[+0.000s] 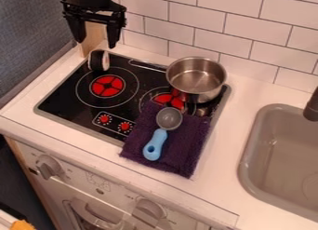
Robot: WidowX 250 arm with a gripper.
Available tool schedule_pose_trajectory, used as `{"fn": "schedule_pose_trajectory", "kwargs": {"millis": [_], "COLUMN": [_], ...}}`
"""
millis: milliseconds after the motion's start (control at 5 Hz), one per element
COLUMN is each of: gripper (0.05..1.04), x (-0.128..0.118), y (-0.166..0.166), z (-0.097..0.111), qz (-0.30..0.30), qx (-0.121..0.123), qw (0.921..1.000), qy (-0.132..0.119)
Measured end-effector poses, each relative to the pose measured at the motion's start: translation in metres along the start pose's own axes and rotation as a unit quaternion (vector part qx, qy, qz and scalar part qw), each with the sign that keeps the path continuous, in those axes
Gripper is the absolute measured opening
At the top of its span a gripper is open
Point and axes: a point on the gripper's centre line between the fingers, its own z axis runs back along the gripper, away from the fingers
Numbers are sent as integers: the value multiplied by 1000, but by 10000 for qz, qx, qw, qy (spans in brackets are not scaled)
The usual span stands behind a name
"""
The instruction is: Move the silver pot to the bottom left of the burner
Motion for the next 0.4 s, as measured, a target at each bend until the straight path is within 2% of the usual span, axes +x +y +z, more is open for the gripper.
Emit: {"fn": "schedule_pose_trajectory", "kwargs": {"millis": [200, 400], "gripper": [1000, 1000], "x": [-8, -21], "y": [-3, -39], "z": [-17, -18], "qz": [-8, -369], "qx": [-49, -227], "qw": [9997, 9985], "qy": [249, 342]}}
